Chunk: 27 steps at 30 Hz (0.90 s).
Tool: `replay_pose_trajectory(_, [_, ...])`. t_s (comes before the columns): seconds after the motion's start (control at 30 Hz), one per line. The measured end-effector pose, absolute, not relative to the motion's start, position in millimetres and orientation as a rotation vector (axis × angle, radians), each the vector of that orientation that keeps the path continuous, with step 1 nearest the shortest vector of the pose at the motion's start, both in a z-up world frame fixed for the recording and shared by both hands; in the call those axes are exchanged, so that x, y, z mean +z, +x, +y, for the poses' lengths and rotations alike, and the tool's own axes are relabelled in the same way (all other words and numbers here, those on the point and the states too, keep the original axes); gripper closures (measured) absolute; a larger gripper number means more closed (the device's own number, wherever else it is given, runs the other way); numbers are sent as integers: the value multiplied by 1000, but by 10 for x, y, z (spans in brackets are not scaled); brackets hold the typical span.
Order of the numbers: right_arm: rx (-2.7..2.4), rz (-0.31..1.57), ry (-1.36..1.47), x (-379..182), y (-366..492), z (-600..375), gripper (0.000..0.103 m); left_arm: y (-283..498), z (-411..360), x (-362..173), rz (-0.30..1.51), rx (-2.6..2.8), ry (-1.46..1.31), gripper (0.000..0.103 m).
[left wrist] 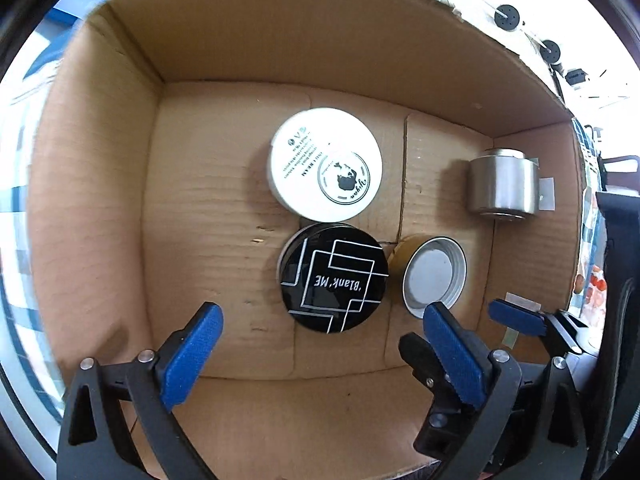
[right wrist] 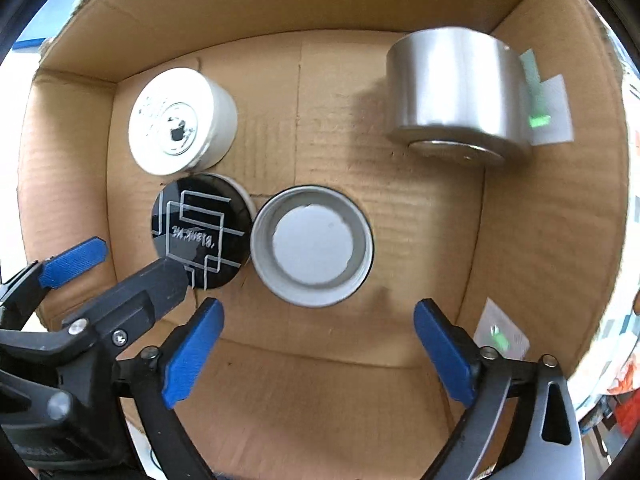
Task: Organize rigid objects
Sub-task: 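Withdraw both open tools from the box toward the cloth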
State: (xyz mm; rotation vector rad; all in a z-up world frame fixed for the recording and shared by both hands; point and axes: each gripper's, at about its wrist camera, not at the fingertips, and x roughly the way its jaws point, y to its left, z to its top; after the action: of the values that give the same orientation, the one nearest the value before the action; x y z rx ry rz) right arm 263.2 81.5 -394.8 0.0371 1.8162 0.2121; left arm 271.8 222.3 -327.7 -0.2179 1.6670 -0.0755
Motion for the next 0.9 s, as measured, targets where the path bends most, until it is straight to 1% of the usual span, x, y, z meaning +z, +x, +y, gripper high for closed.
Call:
replay_pose_trajectory(0.07, [200,1797,23,-3843,2574,830,0,2672,2225,-3169,1641,-52,-204,0])
replay_pose_trajectory(0.2, [186,1750,-8,-3592,2446,941,0,2590,2288,-2936,1589,-28,-165,0])
replay_pose_trajectory(0.4, [202,1698,-11,-3291,2312,816,0,2435,2225,-2533,1517,-22,-142,0])
replay_pose_trajectory(0.67, [224,1643,-3,-2897,2160,680,0,2260,2084,-2190,1447,-23,-119,0])
replay_pose_trajectory(0.7, [230,1637,2,-2842,2170,665,0,2242,2036,-2232,1441,-28,-121,0])
replay_pose_trajectory(0.9, [256,1599,35,-2476,2015,598,0,2105,1914,-2022,1412,-41,-135,0])
